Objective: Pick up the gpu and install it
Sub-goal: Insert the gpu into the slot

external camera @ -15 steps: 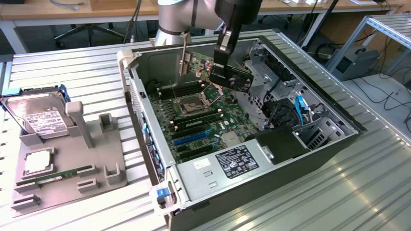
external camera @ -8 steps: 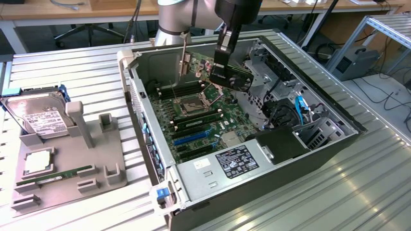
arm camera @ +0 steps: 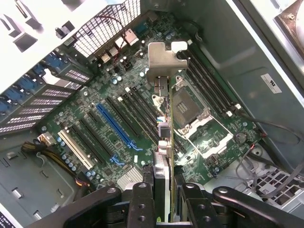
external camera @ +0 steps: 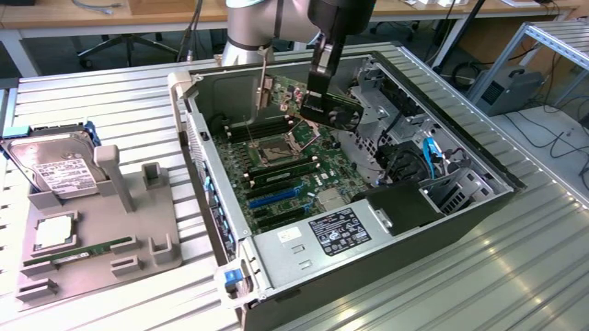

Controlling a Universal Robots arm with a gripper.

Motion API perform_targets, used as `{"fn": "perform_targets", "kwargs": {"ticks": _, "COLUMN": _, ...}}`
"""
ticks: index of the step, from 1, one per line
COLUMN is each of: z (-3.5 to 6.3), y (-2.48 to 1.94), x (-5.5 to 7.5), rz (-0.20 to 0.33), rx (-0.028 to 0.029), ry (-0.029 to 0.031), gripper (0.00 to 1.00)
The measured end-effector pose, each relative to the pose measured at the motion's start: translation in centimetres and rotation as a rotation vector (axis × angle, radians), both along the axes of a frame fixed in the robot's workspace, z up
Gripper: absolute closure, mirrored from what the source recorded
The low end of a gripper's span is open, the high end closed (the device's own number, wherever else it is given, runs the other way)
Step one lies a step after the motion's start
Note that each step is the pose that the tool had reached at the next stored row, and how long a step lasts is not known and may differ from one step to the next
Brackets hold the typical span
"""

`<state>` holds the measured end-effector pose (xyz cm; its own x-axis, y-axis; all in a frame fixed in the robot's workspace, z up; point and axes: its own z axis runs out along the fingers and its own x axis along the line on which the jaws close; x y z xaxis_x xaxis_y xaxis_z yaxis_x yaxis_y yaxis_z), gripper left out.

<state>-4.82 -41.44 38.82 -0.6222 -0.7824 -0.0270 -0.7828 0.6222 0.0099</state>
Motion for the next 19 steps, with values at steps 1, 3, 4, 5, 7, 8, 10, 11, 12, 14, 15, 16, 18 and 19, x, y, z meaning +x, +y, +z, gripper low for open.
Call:
{"fn": "perform_targets", "kwargs": {"ticks": 1, "z": 0.00, "y": 0.00, "x": 0.00, "rz": 0.003, "rx": 0.0000, "ry": 0.0000, "gripper": 0.73}}
{"fn": "perform_targets", "kwargs": {"ticks": 3, "z": 0.00, "y": 0.00, "x": 0.00, "rz": 0.009, "rx": 0.0001, "ry": 0.0000, "gripper": 0.73}}
{"fn": "perform_targets", "kwargs": {"ticks": 4, "z": 0.00, "y": 0.00, "x": 0.00, "rz": 0.011, "rx": 0.0001, "ry": 0.0000, "gripper": 0.73}}
{"fn": "perform_targets", "kwargs": {"ticks": 5, "z": 0.00, "y": 0.00, "x": 0.00, "rz": 0.013, "rx": 0.0000, "ry": 0.0000, "gripper": 0.73}}
{"fn": "perform_targets", "kwargs": {"ticks": 7, "z": 0.00, "y": 0.00, "x": 0.00, "rz": 0.017, "rx": 0.0000, "ry": 0.0000, "gripper": 0.73}}
{"fn": "perform_targets", "kwargs": {"ticks": 8, "z": -0.01, "y": 0.00, "x": 0.00, "rz": 0.020, "rx": 0.0001, "ry": -0.0001, "gripper": 0.73}}
{"fn": "perform_targets", "kwargs": {"ticks": 10, "z": -0.01, "y": 0.00, "x": 0.00, "rz": 0.024, "rx": 0.0001, "ry": 0.0000, "gripper": 0.73}}
{"fn": "perform_targets", "kwargs": {"ticks": 11, "z": -0.01, "y": 0.00, "x": 0.00, "rz": 0.026, "rx": 0.0001, "ry": 0.0000, "gripper": 0.73}}
{"fn": "perform_targets", "kwargs": {"ticks": 12, "z": -0.01, "y": 0.00, "x": 0.00, "rz": 0.029, "rx": 0.0001, "ry": -0.0001, "gripper": 0.73}}
{"fn": "perform_targets", "kwargs": {"ticks": 14, "z": -0.01, "y": 0.00, "x": 0.00, "rz": 0.033, "rx": 0.0001, "ry": 0.0000, "gripper": 0.73}}
{"fn": "perform_targets", "kwargs": {"ticks": 15, "z": -0.01, "y": 0.00, "x": 0.00, "rz": 0.036, "rx": 0.0000, "ry": 0.0000, "gripper": 0.73}}
{"fn": "perform_targets", "kwargs": {"ticks": 16, "z": -0.01, "y": 0.00, "x": 0.00, "rz": 0.038, "rx": 0.0000, "ry": 0.0000, "gripper": 0.73}}
{"fn": "perform_targets", "kwargs": {"ticks": 18, "z": -0.01, "y": 0.00, "x": 0.00, "rz": 0.043, "rx": 0.0000, "ry": 0.0000, "gripper": 0.73}}
{"fn": "perform_targets", "kwargs": {"ticks": 19, "z": -0.01, "y": 0.00, "x": 0.00, "rz": 0.046, "rx": 0.0000, "ry": 0.0000, "gripper": 0.73}}
